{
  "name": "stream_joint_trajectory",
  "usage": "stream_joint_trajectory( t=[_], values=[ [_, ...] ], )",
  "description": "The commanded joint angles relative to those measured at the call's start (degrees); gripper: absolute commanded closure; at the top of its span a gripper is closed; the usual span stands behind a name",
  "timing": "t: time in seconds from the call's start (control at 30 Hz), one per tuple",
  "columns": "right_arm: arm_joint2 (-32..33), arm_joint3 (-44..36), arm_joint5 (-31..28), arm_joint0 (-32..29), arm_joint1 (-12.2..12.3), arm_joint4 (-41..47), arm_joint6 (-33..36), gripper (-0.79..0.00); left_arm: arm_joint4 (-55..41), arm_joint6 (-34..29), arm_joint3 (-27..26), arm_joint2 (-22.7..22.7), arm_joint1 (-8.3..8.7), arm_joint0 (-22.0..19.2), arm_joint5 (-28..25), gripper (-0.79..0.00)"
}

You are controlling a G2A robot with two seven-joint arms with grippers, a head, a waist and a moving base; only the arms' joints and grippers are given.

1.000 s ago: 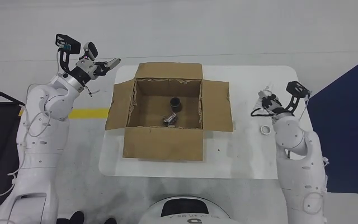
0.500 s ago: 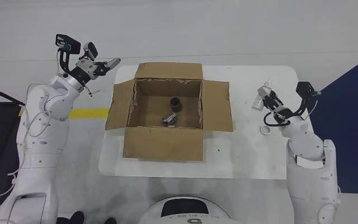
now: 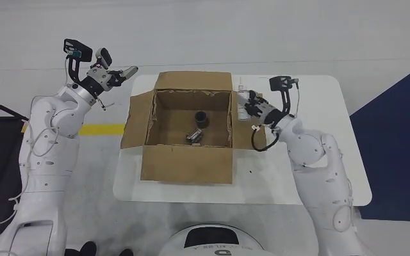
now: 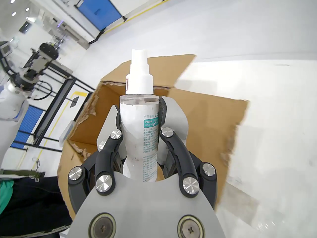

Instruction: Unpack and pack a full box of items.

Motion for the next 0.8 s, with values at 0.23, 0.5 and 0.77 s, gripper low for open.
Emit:
stream_joint_trajectory(
  t=[0.23,0.5,0.77],
  values=[
    [-13.3,8.2,0.3,9.0,-1.2,-3.3,5.3,0.000,0.0,0.0,0.0,0.0,0.00,0.0,0.0,-0.785],
    [-18.2,12.4,3.8,12.6,-2.0,-6.0,4.7,0.000,0.0,0.0,0.0,0.0,0.00,0.0,0.0,-0.785],
    [-19.6,16.3,2.3,14.8,-2.1,-5.5,7.2,-0.145,0.0,0.0,0.0,0.0,0.00,0.0,0.0,-0.785]
  ],
)
